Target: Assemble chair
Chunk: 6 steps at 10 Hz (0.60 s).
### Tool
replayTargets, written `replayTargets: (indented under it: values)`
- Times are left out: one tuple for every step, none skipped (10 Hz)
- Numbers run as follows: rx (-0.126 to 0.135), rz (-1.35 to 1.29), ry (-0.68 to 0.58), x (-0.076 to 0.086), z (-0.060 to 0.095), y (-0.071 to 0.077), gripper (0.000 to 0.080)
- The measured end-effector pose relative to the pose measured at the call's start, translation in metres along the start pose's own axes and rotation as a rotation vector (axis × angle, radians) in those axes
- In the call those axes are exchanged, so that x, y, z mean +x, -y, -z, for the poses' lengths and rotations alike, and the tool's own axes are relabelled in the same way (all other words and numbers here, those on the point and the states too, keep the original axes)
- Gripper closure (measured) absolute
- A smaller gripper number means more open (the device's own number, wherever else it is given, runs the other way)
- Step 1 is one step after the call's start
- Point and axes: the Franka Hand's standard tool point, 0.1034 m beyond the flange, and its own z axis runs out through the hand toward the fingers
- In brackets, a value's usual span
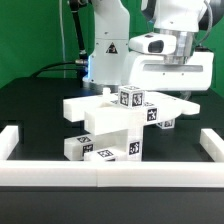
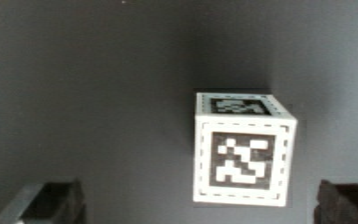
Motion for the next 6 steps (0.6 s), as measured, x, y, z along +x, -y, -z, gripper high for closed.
replayTargets:
  values:
    - [-0.003, -0.004, 0.003, 0.001, -0.002, 0.000, 0.0150]
    - [-0.007, -0.008, 0.007, 0.002, -0.005, -0.001, 0.0150]
    - [-0.010, -0.007, 0.007, 0.004, -0.007, -0.001, 0.0150]
    - [-0.014, -0.008, 0.011, 0.004, -0.010, -0.002, 0.0150]
    - [-0.016, -0.010, 0.016, 0.003, -0.013, -0.002, 0.0150]
    - [-0.018, -0.009, 0.020, 0.001, -0.014, -0.002, 0.0150]
